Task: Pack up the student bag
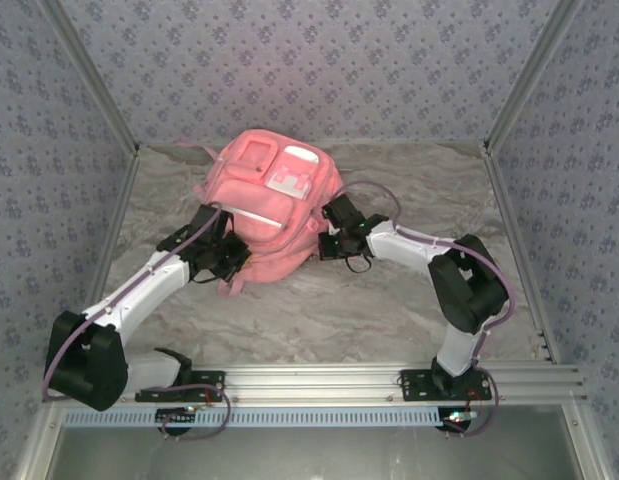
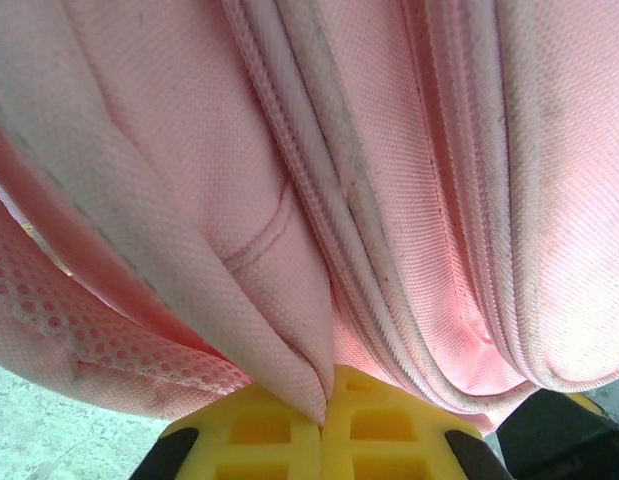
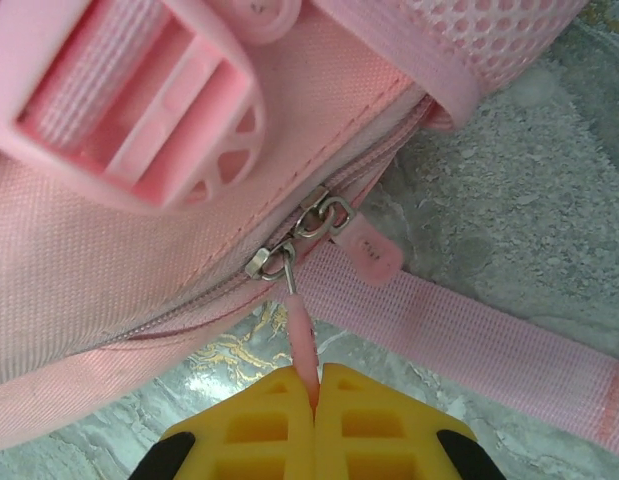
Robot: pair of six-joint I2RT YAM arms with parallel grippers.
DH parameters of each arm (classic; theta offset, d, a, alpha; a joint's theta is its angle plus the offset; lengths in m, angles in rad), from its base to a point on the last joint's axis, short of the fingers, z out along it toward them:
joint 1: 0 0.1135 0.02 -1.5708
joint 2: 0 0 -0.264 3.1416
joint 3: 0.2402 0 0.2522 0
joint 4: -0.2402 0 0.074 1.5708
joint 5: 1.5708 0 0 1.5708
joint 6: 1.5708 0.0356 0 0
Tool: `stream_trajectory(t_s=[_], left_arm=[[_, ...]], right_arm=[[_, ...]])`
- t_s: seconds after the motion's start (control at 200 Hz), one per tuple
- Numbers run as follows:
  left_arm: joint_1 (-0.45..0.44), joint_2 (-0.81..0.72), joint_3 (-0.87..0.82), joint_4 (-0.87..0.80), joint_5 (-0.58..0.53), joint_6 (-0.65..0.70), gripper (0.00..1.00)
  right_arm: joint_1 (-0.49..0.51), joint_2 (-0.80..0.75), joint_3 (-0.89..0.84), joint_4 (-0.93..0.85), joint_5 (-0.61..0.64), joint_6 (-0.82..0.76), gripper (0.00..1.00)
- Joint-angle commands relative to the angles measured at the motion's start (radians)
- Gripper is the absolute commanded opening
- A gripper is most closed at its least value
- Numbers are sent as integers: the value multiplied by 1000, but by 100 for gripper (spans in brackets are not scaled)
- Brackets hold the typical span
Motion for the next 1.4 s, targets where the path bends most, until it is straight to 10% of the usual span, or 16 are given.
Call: stream_trajectory(t_s=[0.0, 0.929, 1.109, 1.394], left_arm=[[-2, -31, -3, -37, -7, -2, 0], [-483, 412, 357, 180, 56, 48, 0], [-534, 425, 360, 187, 12, -10, 0], [-614, 483, 406, 318, 9, -23, 12]], right_arm=[[-50, 20, 22, -24, 14, 13, 0], [-328, -352, -444, 139, 77, 194, 0], [-362, -426, -467, 94, 107, 184, 54], [-361, -708, -473, -12, 243, 184, 69]])
